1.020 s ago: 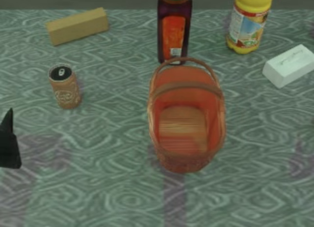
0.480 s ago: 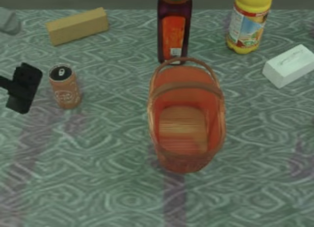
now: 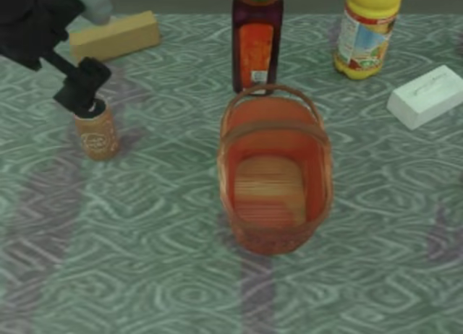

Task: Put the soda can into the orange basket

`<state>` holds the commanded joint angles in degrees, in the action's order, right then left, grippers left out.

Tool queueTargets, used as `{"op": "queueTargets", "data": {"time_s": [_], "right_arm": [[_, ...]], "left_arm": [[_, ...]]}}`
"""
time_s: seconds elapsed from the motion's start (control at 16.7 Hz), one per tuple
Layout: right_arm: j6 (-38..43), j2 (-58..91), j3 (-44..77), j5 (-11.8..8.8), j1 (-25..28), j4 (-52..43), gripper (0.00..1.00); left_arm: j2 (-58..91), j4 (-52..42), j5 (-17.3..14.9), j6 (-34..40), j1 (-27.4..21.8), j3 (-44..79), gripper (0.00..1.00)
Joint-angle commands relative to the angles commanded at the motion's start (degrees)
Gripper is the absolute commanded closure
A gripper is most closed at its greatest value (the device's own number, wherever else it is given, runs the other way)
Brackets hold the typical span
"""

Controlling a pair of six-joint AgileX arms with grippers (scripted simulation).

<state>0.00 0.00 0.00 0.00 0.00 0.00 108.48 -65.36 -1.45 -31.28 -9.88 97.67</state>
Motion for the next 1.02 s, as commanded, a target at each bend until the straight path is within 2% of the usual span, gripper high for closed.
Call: {"op": "queueTargets", "data": {"time_s": [0.24, 0.42, 0.84, 1.02], "right_arm": [[0.0, 0.0, 0.0, 0.0, 0.0, 0.0, 0.0], [0.0, 0.0, 0.0, 0.0, 0.0, 0.0, 0.0], [0.0, 0.0, 0.0, 0.0, 0.0, 0.0, 0.0], [0.0, 0.0, 0.0, 0.0, 0.0, 0.0, 0.0]], "left_arm": [[15.4, -7.3, 0.8, -4.0, -0.2, 13.5, 0.0], [21.9, -10.2, 1.2, -5.6, -0.2, 19.1, 0.0], [23.1, -10.5, 1.2, -5.9, 0.0, 19.9, 0.0], [23.6, -6.4, 1.2, -5.9, -0.1, 16.2, 0.0]]}}
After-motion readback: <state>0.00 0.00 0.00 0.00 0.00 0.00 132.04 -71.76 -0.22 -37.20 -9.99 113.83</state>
